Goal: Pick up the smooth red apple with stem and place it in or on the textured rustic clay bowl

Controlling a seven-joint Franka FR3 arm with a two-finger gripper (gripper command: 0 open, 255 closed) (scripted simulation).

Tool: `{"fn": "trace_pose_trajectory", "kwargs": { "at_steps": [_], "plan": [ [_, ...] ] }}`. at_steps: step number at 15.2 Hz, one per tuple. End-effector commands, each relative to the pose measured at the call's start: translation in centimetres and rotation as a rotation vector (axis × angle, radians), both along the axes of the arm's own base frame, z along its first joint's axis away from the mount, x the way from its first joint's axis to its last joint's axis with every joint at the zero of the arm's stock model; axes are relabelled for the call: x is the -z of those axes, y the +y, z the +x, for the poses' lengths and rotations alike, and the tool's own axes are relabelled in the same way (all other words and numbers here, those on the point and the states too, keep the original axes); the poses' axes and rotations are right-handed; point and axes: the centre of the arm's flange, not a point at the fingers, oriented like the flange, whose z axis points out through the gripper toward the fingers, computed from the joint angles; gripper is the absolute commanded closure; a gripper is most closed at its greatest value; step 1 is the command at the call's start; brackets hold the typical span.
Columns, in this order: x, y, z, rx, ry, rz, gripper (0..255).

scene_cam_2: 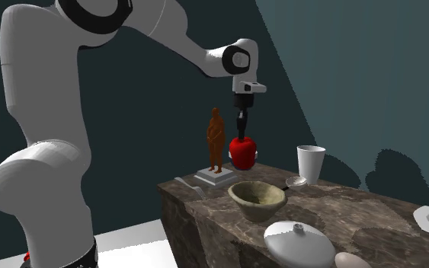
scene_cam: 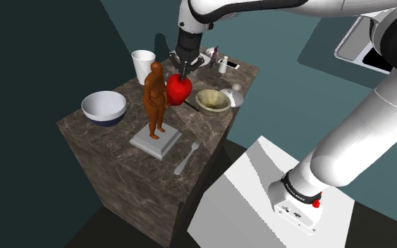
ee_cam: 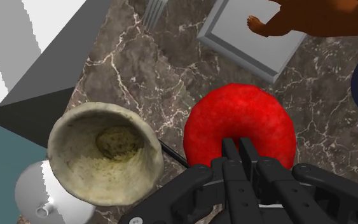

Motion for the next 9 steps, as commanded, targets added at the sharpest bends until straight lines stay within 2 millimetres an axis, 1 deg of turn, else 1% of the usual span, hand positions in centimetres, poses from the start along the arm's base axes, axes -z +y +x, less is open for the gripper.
{"fn": "trace_pose_trajectory", "kwargs": {
  "at_steps": [1, 9],
  "plan": [
    [-1.2, 0.0, 0.0, 0.000, 0.000, 0.000, 255],
    [-5.4, 0.0, 0.0, 0.000, 0.000, 0.000, 255]
  ]
}}
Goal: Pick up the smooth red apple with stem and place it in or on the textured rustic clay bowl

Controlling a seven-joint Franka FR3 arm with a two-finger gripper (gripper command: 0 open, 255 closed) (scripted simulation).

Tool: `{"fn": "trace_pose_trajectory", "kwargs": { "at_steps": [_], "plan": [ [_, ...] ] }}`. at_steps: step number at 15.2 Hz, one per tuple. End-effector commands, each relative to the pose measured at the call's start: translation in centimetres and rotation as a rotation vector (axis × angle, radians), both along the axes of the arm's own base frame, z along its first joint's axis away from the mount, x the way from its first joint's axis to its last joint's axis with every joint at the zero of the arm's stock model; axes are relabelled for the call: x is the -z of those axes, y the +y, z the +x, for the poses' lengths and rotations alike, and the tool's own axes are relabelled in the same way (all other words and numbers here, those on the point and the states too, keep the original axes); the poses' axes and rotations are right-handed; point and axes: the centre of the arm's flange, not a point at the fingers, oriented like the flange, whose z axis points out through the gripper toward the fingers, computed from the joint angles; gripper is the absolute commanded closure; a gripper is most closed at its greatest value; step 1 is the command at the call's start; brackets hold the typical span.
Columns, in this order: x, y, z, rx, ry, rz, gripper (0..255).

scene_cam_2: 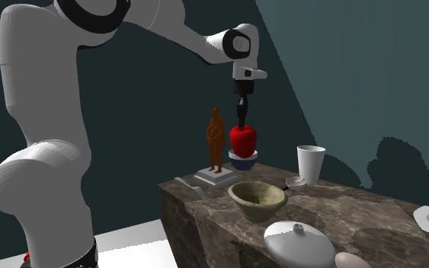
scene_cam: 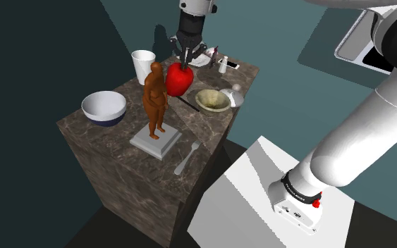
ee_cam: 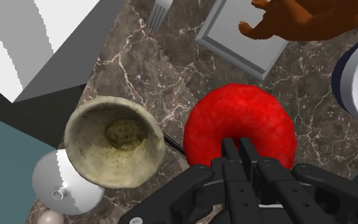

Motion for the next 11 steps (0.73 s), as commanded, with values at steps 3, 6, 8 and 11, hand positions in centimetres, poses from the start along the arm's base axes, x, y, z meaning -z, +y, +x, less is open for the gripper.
{"fn": "trace_pose_trajectory", "kwargs": {
  "at_steps": [3, 6, 8, 11],
  "plan": [
    [-2.2, 0.0, -0.1, 0.000, 0.000, 0.000, 255],
    [-3.5, -1.1, -0.5, 0.000, 0.000, 0.000, 255],
    [-4.6, -3.3, -1.4, 0.000, 0.000, 0.000, 255],
    [-6.2, -6.7, -2.8, 0.000, 0.000, 0.000, 255]
  ]
}}
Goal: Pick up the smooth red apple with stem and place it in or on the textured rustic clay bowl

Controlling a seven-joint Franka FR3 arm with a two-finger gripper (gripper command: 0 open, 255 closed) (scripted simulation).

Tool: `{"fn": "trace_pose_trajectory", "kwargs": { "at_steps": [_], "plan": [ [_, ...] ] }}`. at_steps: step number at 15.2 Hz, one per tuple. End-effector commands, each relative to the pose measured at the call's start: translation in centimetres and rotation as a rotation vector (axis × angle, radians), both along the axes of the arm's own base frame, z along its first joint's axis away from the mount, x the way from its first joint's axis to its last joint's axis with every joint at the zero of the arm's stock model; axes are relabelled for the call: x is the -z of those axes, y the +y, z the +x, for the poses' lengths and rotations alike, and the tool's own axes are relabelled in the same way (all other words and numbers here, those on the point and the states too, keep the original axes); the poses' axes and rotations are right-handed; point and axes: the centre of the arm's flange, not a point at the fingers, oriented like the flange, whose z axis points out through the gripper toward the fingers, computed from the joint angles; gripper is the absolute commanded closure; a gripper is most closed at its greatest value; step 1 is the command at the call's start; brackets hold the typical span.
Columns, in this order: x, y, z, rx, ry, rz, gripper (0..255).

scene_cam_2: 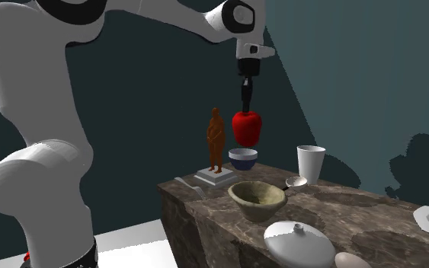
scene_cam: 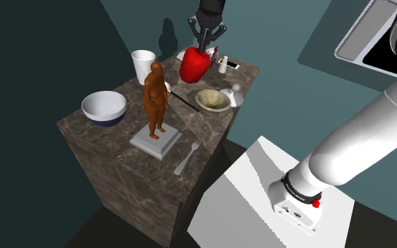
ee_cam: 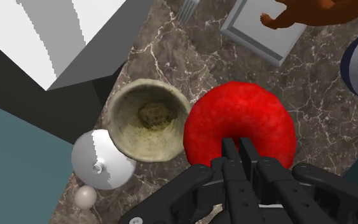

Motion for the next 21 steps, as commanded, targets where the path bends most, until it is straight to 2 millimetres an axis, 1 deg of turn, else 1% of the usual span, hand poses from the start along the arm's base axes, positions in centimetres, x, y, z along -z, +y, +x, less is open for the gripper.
{"fn": "trace_pose_trajectory", "kwargs": {
  "at_steps": [1, 9, 21],
  "plan": [
    [-0.7, -2.2, -1.0, -0.001, 0.001, 0.000, 255],
    [-5.1, -11.2, -4.7, -0.001, 0.001, 0.000, 255],
    [1.3, -11.2, -4.7, -0.001, 0.001, 0.000, 255]
  ]
}}
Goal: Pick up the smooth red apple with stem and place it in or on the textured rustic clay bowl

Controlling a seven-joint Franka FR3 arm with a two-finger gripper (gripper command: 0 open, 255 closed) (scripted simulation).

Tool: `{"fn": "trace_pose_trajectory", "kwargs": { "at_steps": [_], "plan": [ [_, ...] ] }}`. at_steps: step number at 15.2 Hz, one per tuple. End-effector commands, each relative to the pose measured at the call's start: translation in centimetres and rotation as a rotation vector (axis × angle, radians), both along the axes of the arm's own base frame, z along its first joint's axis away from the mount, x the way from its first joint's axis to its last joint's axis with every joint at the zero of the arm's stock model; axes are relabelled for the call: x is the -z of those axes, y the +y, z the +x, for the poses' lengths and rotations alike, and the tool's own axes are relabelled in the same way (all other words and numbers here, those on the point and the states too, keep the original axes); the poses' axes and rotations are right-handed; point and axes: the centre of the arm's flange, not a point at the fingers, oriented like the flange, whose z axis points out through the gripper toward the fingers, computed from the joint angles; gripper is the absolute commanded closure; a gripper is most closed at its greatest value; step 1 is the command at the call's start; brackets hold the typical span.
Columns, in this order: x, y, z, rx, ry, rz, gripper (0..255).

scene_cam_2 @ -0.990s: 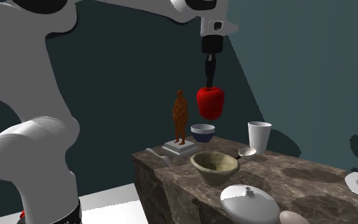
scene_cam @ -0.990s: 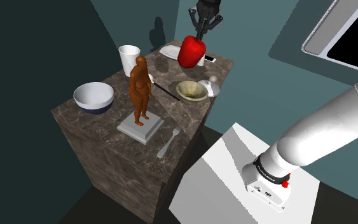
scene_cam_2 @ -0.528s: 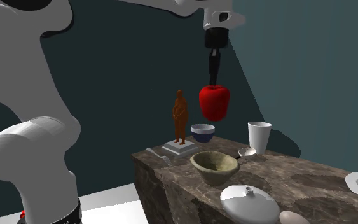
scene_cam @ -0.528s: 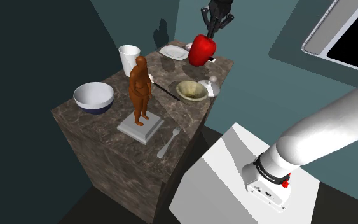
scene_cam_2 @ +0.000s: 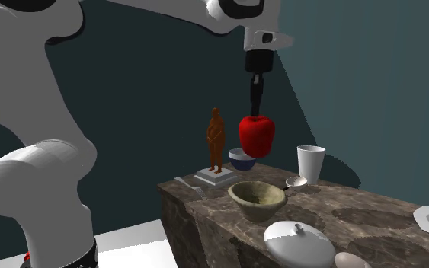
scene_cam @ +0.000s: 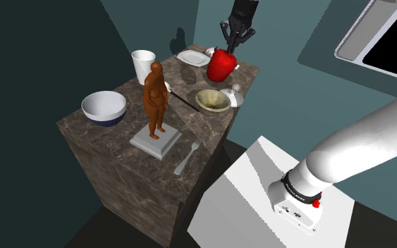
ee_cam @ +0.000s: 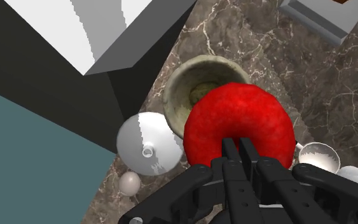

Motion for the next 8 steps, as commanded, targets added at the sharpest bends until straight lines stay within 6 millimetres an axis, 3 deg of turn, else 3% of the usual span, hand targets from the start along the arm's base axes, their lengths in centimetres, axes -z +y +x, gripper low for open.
{"fn": "trace_pose_trajectory", "kwargs": {
  "at_steps": [1, 8],
  "plan": [
    [1.1, 0.1, 0.1, 0.000, -0.001, 0.000, 255],
    [4.8, 0.1, 0.1, 0.000, -0.001, 0.000, 255]
  ]
}}
